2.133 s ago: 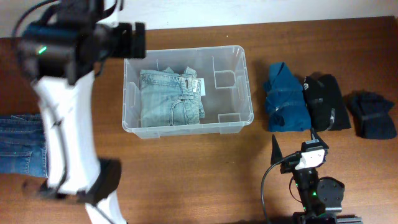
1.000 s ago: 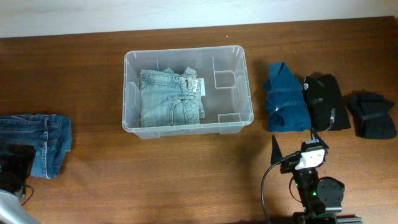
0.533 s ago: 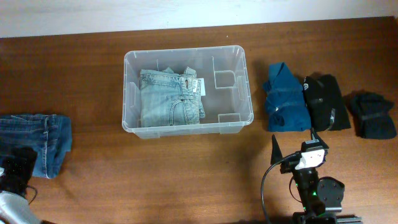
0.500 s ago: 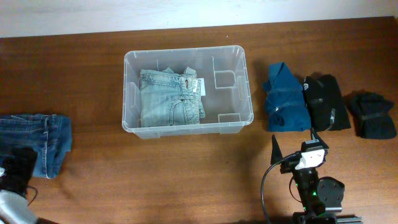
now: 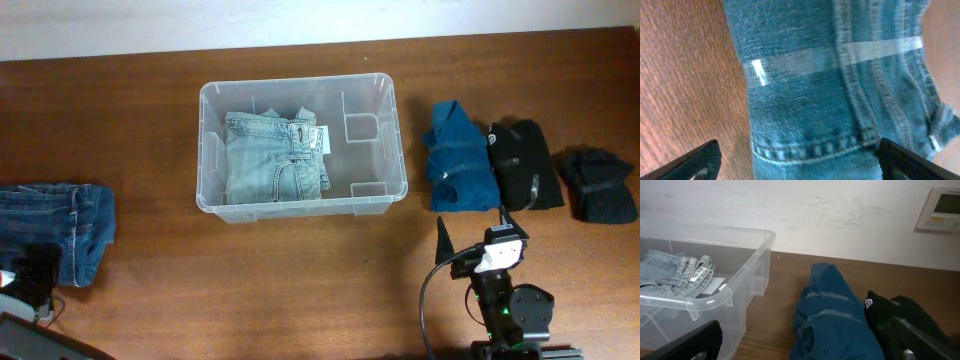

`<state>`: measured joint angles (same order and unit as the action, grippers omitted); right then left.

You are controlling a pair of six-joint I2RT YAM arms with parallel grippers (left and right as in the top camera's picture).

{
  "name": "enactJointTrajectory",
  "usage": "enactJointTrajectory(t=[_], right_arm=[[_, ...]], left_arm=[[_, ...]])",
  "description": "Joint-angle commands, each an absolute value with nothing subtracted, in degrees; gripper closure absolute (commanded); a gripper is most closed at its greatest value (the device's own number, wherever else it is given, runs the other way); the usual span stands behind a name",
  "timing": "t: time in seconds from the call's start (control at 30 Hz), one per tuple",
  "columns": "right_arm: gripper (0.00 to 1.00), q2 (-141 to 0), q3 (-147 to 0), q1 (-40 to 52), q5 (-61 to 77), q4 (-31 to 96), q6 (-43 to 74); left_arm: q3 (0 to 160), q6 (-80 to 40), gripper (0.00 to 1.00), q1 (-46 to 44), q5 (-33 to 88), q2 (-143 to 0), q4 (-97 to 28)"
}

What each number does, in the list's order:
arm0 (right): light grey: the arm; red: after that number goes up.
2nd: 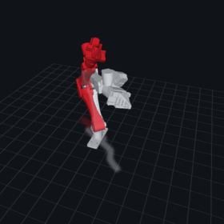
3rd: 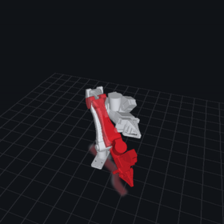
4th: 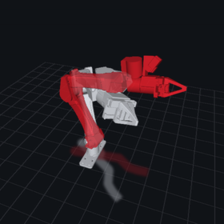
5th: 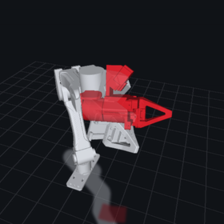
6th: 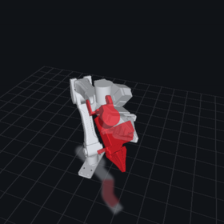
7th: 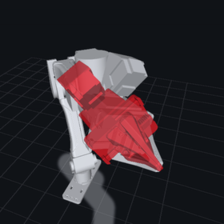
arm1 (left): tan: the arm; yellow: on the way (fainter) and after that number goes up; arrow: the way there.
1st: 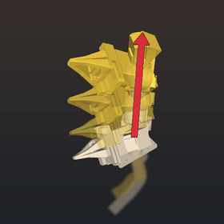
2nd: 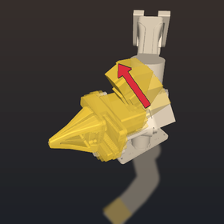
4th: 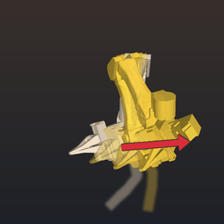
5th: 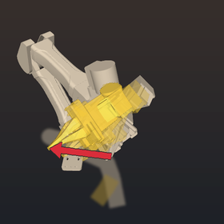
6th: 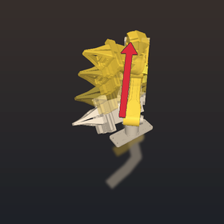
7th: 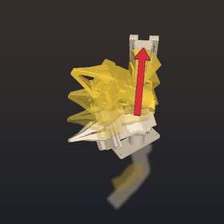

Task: Pack container
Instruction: 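Move the left gripper to the folded dark-blue jeans and grasp them, then lift the dark-blue jeans and carry them over the box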

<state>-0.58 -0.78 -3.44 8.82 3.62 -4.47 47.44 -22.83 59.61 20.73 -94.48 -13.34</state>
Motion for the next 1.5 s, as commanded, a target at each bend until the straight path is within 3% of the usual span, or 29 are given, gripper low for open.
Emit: enactJointTrajectory(t=[0.0, 0.3, 0.33, 0.37, 0.43, 0.47, 0.53, 0.7, 0.87, 1.03, 1.3, 1.47], right_arm=[[0.02, -0.25, -0.32, -3.88, 8.34, 3.68, -3.99], [0.02, -0.25, -0.32, -3.88, 8.32, 3.68, -3.99], [0.02, -0.25, -0.32, -3.88, 8.32, 3.68, -3.99], [0.02, -0.25, -0.32, -3.88, 8.32, 3.68, -3.99], [0.02, -0.25, -0.32, -3.88, 8.32, 3.68, -3.99], [0.02, -0.25, -0.32, -3.88, 8.32, 3.68, -3.99], [0.02, -0.25, -0.32, -3.88, 8.32, 3.68, -3.99], [0.02, -0.25, -0.32, -3.88, 8.32, 3.68, -3.99], [0.02, -0.25, -0.32, -3.88, 8.32, 3.68, -3.99], [0.02, -0.25, -0.32, -3.88, 8.32, 3.68, -3.99], [0.02, -0.25, -0.32, -3.88, 8.32, 3.68, -3.99], [0.02, -0.25, -0.32, -3.88, 8.34, 3.68, -3.99]], left_arm=[[46.96, -25.10, 0.01, 59.90, 20.12, -97.86, -11.20], [46.96, -28.58, 0.01, 59.77, 20.12, -102.28, -4.86], [46.96, -28.75, 0.05, 59.66, 20.14, -102.52, -4.08], [46.96, -28.75, 0.10, 59.61, 20.18, -102.61, -3.73], [46.96, -28.93, 0.37, 59.27, 20.34, -102.83, -3.38], [46.96, -28.93, 0.59, 59.02, 20.34, -102.87, -3.38], [46.96, -28.95, 0.78, 58.65, 21.26, -102.87, -2.98], [46.98, -28.97, 0.80, 58.50, 32.51, -102.87, 2.74], [47.22, -33.56, 0.99, 58.48, 49.12, -102.85, 14.00], [50.33, -43.77, 0.99, 57.23, 67.24, -102.26, 27.64], [56.03, -58.37, 0.99, 45.21, 71.00, -96.64, 44.31], [63.86, -59.79, 0.99, 36.69, 77.21, -93.71, 45.87]])
